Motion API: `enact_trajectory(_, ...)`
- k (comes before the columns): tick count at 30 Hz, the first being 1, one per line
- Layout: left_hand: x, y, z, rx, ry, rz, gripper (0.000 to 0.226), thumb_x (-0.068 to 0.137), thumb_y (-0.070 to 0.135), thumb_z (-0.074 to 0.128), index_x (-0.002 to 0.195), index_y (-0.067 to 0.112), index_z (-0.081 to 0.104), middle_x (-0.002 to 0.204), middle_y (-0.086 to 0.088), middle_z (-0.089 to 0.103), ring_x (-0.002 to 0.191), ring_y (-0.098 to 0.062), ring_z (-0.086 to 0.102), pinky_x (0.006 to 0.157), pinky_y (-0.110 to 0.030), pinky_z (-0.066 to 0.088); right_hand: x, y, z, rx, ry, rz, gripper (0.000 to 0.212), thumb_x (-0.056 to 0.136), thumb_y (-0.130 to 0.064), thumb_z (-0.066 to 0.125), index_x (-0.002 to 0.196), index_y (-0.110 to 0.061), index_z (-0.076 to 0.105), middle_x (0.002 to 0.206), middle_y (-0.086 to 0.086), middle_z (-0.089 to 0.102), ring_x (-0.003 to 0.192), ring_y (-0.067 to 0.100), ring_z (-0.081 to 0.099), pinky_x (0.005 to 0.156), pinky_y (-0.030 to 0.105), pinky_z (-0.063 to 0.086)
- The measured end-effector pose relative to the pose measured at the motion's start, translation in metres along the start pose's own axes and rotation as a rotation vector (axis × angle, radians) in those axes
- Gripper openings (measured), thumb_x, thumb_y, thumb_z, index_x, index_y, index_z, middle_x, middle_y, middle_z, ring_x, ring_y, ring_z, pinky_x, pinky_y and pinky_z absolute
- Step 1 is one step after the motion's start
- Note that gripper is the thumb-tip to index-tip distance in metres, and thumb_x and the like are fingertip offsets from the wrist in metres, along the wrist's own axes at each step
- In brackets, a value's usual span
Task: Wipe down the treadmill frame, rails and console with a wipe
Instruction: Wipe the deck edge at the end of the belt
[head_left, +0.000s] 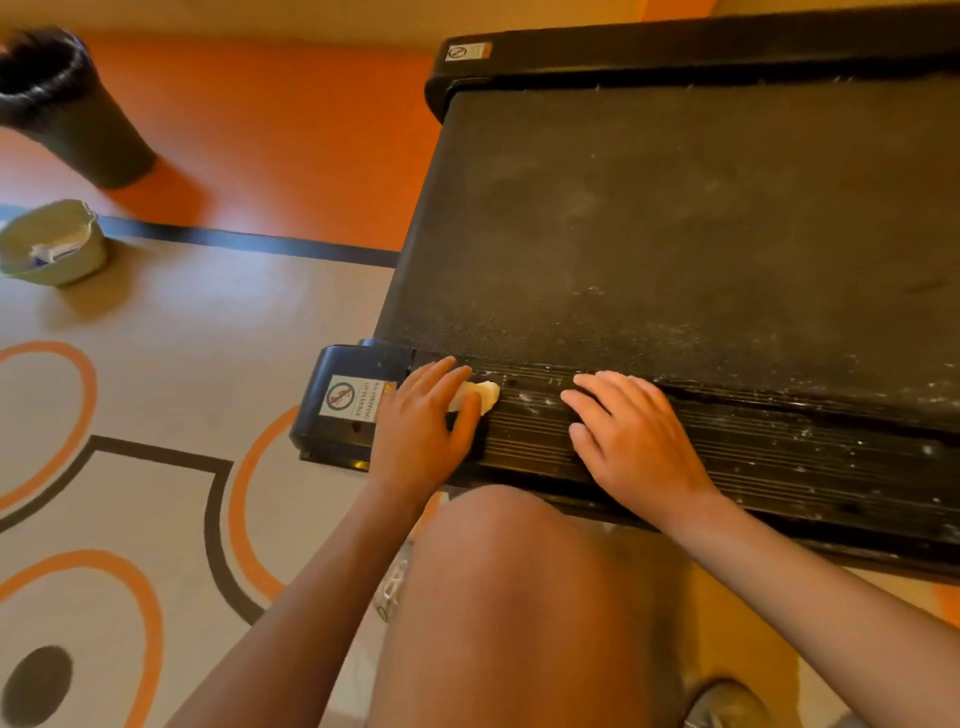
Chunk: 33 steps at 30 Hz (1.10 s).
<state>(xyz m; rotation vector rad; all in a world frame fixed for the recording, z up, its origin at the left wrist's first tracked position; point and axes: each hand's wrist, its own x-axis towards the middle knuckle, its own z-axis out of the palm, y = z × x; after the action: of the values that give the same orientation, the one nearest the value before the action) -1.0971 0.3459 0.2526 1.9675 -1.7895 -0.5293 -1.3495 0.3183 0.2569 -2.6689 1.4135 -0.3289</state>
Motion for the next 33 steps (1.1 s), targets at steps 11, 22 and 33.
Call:
enact_trajectory(11, -0.001, -0.013, 0.008, 0.100, 0.043, 0.037, 0.023, 0.101, 0.024, 0.061, 0.118, 0.013, 0.070, 0.121, -0.007, 0.065, 0.111, -0.025, 0.057, 0.091, -0.033, 0.044, -0.010, 0.015, 0.014, 0.003, -0.009, 0.044, 0.045, 0.104, -0.037, 0.038, 0.129, -0.012, 0.065, 0.148, 0.014, 0.051, 0.142, 0.031, 0.044, 0.120, 0.053, 0.032)
enact_trajectory(22, 0.005, -0.050, -0.003, 0.211, 0.134, 0.128, 0.029, 0.104, 0.035, 0.052, 0.118, 0.015, 0.069, 0.128, -0.008, 0.061, 0.122, -0.027, 0.051, 0.100, -0.042, 0.046, -0.009, 0.015, 0.017, -0.010, 0.006, 0.019, 0.045, 0.102, -0.034, 0.039, 0.123, -0.009, 0.070, 0.141, 0.016, 0.059, 0.136, 0.032, 0.051, 0.116, 0.050, 0.036)
enact_trajectory(33, -0.027, -0.059, 0.016, 0.200, -0.134, 0.010, 0.066, 0.103, 0.056, 0.001, 0.162, 0.027, 0.002, 0.167, 0.010, -0.009, 0.154, -0.011, -0.012, 0.119, -0.036, -0.019, -0.010, 0.016, 0.019, -0.003, -0.033, 0.023, 0.047, 0.102, -0.036, 0.040, 0.128, -0.008, 0.068, 0.139, 0.013, 0.062, 0.134, 0.029, 0.054, 0.114, 0.048, 0.043)
